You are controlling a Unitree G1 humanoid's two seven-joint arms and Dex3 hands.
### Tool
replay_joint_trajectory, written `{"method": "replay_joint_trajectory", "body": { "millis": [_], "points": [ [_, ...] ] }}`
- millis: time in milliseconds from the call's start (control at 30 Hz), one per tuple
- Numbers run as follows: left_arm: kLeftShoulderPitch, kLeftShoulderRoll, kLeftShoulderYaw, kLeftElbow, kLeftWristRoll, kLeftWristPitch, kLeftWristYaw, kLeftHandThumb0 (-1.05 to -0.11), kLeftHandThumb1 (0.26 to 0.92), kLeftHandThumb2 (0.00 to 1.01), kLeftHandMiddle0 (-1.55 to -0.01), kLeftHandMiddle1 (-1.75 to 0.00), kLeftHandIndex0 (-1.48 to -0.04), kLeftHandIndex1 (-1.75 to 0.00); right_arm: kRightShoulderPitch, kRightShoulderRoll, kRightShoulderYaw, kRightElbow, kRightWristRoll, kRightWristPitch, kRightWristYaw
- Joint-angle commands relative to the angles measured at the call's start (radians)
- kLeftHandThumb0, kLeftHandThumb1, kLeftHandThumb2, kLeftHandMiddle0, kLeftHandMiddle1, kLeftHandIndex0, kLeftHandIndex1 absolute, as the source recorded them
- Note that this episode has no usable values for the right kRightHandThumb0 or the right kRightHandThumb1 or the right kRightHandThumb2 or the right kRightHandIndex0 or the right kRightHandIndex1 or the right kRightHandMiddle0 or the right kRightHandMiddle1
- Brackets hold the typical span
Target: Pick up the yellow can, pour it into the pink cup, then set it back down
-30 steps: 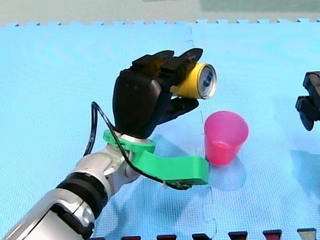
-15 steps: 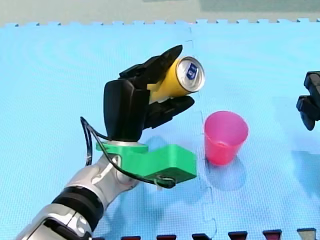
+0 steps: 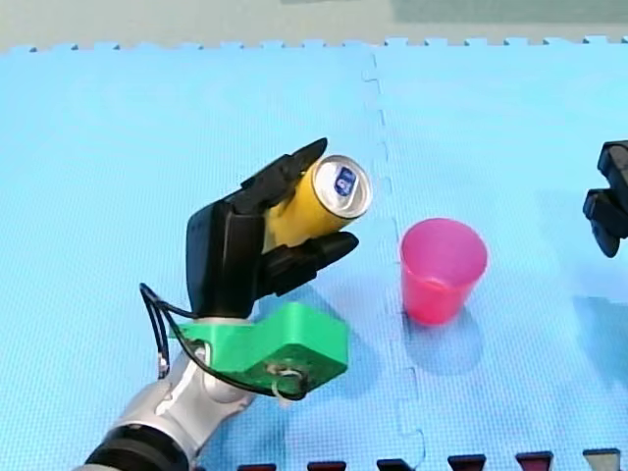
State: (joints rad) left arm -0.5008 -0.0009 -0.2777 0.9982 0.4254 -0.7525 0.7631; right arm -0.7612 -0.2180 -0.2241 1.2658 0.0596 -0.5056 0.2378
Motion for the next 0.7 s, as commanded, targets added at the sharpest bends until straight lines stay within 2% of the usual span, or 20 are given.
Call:
{"method": "replay_joint_trajectory", "body": {
  "millis": [0, 67, 200, 367, 667],
  "points": [
    [0.025, -0.013, 0.062, 0.014, -0.105, -0.074, -0.097, -0.380, 0.837, 0.01, -1.29, -0.03, -1.16, 0.00, -0.002, -0.006, -0.001, -0.002, 0.000, -0.001, -0.001],
    [0.034, -0.020, 0.084, 0.018, -0.142, -0.088, -0.139, -0.363, 0.836, 0.00, -1.29, -0.03, -1.15, 0.00, -0.003, -0.007, 0.000, -0.001, -0.001, 0.000, -0.001],
    [0.066, -0.033, 0.129, -0.007, -0.211, -0.063, -0.228, -0.354, 0.837, 0.00, -1.29, -0.02, -1.16, 0.00, -0.006, -0.009, 0.002, 0.000, -0.004, 0.003, -0.002],
    [0.093, -0.045, 0.165, -0.021, -0.224, -0.049, -0.269, -0.354, 0.838, 0.00, -1.29, -0.02, -1.16, 0.00, -0.010, -0.010, 0.005, 0.002, -0.006, 0.006, -0.005],
    [0.107, -0.077, 0.216, -0.016, -0.256, -0.063, -0.337, -0.353, 0.839, 0.00, -1.30, -0.01, -1.16, 0.00, -0.011, -0.012, 0.005, -0.001, -0.005, 0.009, -0.005]
  ]
}}
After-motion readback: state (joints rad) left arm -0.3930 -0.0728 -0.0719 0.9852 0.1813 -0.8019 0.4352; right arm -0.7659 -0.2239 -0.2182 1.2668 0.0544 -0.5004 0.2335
